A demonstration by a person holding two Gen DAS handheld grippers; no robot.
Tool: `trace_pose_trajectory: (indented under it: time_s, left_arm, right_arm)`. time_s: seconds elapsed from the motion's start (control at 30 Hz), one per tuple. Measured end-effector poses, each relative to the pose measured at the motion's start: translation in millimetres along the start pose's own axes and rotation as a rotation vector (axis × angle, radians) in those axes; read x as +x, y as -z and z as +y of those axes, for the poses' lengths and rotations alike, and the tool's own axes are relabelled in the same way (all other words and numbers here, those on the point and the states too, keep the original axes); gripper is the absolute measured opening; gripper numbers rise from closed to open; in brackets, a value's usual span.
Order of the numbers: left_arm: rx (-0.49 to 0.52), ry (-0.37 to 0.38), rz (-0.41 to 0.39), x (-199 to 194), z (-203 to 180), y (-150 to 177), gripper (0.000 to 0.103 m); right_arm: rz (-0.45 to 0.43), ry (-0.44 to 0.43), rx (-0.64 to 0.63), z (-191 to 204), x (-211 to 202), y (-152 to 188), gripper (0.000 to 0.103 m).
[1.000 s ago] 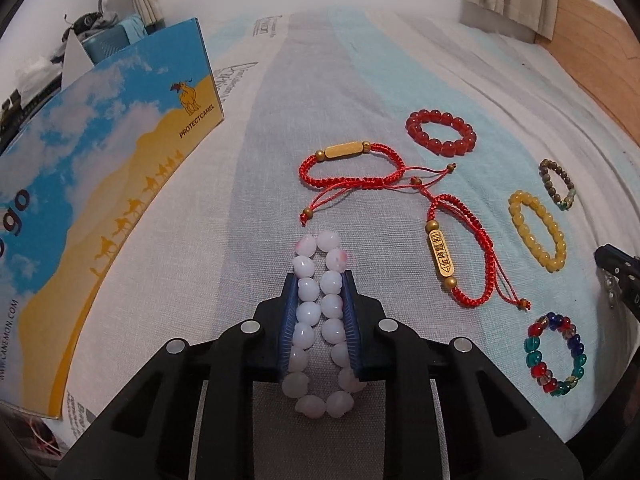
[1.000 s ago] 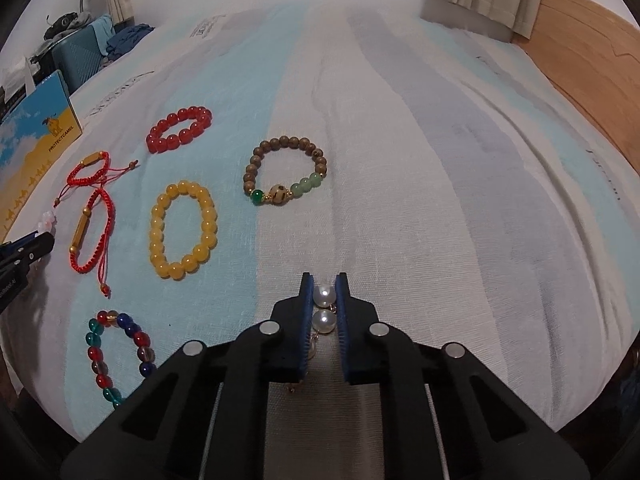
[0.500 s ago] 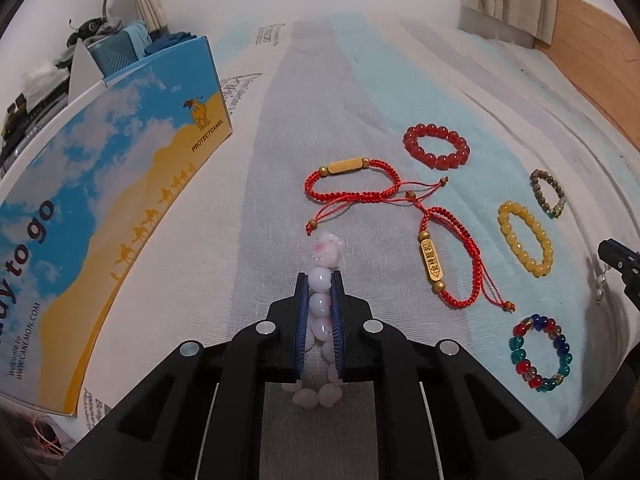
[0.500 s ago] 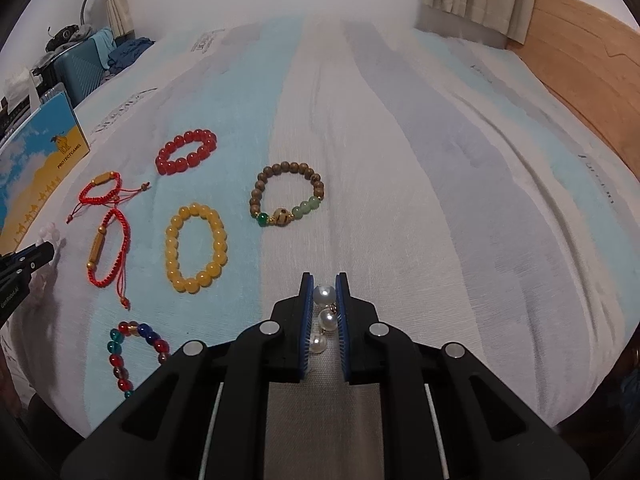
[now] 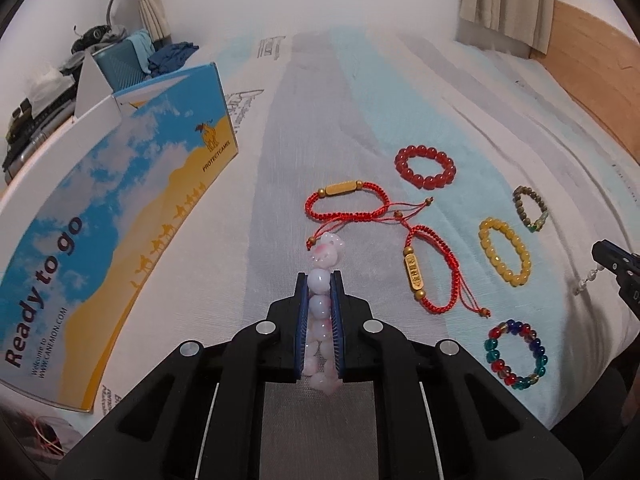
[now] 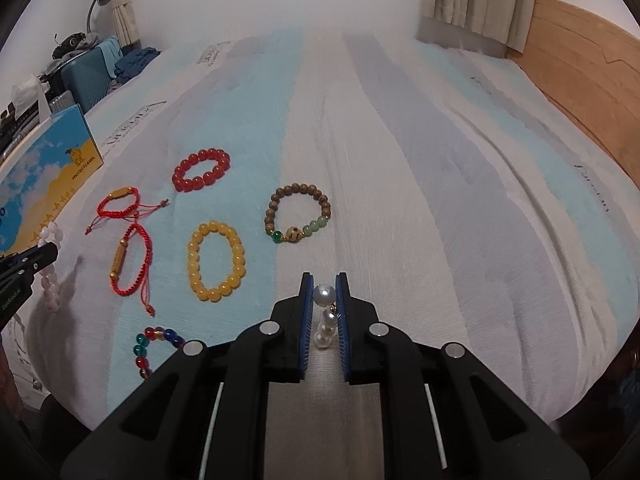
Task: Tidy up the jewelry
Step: 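Carry the white-pink bracelet and pearl string with both tools into the white box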
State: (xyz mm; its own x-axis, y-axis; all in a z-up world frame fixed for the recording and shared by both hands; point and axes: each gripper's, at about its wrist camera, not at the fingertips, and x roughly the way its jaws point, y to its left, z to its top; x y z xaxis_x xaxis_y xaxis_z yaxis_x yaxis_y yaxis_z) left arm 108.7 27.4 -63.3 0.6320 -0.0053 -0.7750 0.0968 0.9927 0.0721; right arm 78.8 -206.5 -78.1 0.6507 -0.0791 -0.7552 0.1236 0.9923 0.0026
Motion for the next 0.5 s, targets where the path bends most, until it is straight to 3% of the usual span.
trace_pose_trajectory:
  time_s: [0.5]
  left_arm:
    - [-0.011,0.010,-0.042,-36.3,2.7,-9.9,0.010]
  right_arm:
    - [-0.063,-0.023,-0.018,12.9,-44.4,-15.5,0.011]
